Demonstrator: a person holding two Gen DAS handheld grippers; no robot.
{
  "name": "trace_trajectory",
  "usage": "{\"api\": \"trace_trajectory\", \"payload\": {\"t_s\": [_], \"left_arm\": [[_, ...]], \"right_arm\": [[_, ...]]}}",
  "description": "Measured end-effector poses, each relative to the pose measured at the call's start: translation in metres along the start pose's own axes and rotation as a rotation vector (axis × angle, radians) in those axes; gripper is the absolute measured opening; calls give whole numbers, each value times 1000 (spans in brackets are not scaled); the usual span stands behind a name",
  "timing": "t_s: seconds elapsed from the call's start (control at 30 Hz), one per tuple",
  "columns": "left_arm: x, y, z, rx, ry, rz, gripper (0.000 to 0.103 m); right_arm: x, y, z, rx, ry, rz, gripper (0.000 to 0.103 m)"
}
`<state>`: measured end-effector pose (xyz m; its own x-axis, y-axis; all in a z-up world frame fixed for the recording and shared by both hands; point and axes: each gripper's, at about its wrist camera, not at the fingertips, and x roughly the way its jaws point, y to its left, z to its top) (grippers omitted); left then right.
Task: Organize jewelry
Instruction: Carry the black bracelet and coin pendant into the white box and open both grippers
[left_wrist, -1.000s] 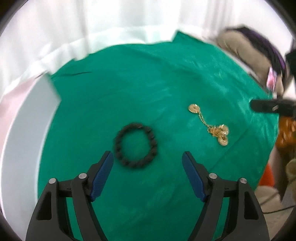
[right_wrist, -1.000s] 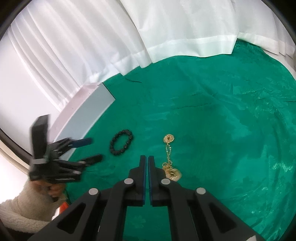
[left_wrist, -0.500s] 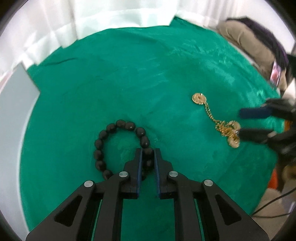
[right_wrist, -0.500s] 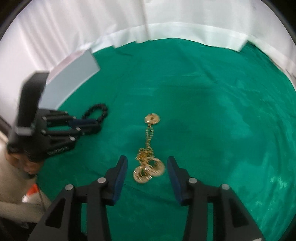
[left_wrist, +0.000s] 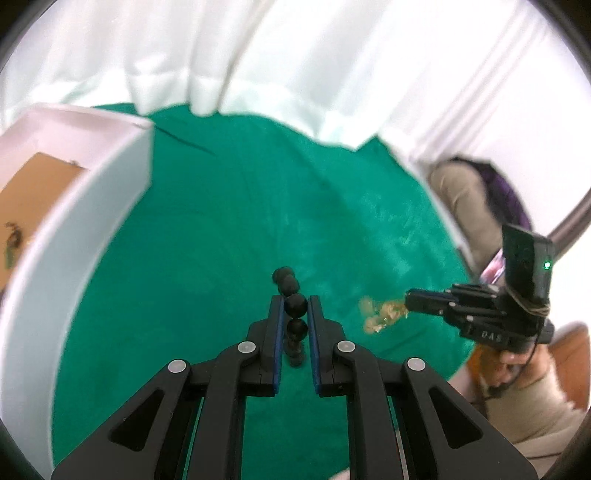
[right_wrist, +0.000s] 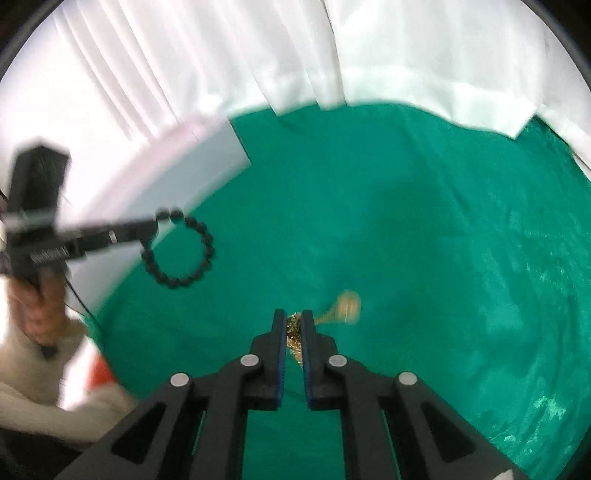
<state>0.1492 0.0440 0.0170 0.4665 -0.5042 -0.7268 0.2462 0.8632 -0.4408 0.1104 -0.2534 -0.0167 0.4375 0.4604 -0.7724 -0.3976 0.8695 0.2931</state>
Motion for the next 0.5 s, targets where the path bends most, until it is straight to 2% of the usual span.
{"api": "trace_trajectory", "payload": {"t_s": [0.13, 0.23, 0.33, 0.4, 0.5], "left_arm": [[-71, 16, 11, -66, -81, 8, 10], [-124, 38, 19, -131, -145, 43, 10], [-168, 68, 24, -188, -203, 109, 10], [-189, 94, 24, -230, -234, 187, 10], [-201, 132, 19, -287, -239, 264, 10]], "right_arm": [[-32, 27, 37, -30, -73, 82, 8], [-45, 59, 74, -79, -121, 148, 8], [-44, 105, 109, -139, -164, 196, 8], [-36, 134, 134, -176, -187, 221, 8], [-10, 174, 163, -205, -197, 257, 8]]}}
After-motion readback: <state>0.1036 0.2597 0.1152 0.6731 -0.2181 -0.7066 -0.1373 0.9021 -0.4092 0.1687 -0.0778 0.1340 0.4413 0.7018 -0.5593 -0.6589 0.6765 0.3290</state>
